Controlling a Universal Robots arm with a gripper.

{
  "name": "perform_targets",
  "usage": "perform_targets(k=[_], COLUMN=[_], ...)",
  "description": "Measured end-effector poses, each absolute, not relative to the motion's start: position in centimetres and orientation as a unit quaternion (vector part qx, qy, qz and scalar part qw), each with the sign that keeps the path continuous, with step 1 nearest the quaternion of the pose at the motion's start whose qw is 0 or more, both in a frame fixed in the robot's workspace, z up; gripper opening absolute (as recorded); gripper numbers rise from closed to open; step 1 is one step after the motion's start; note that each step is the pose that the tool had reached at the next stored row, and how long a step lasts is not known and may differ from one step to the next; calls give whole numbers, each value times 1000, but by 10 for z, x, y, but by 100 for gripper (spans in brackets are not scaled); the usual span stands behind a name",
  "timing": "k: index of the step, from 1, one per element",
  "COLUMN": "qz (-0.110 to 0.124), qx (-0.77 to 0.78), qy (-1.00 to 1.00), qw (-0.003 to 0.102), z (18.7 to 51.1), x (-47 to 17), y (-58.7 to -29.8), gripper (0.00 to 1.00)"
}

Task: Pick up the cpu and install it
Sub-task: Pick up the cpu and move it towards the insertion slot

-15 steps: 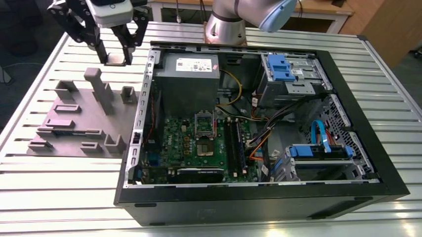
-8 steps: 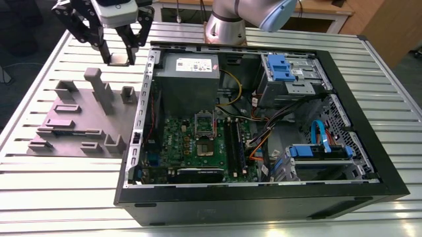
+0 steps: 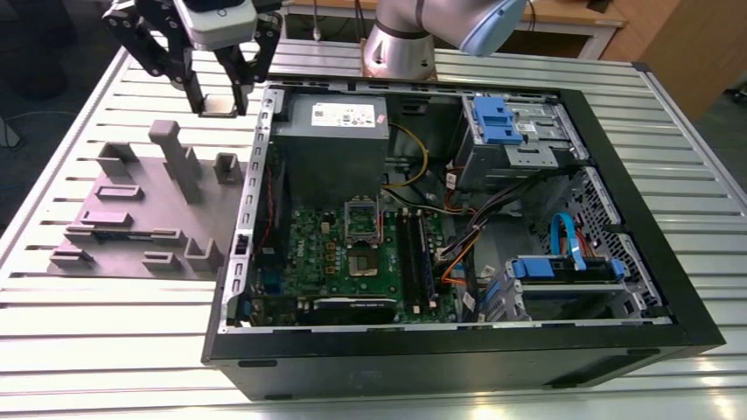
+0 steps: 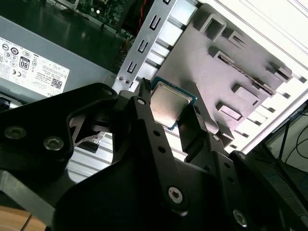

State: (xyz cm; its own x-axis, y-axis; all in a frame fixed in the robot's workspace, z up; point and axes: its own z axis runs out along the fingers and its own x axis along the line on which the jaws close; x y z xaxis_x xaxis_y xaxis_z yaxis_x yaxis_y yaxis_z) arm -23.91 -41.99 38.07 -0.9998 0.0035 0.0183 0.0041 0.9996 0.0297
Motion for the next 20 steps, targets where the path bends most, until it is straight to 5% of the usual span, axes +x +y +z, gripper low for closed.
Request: perform_targets(k=[20], qz=[-15], qx=[-2], qy=[-1000], qw=[9], z=[381], x=[-221], y=[-420], gripper=[47])
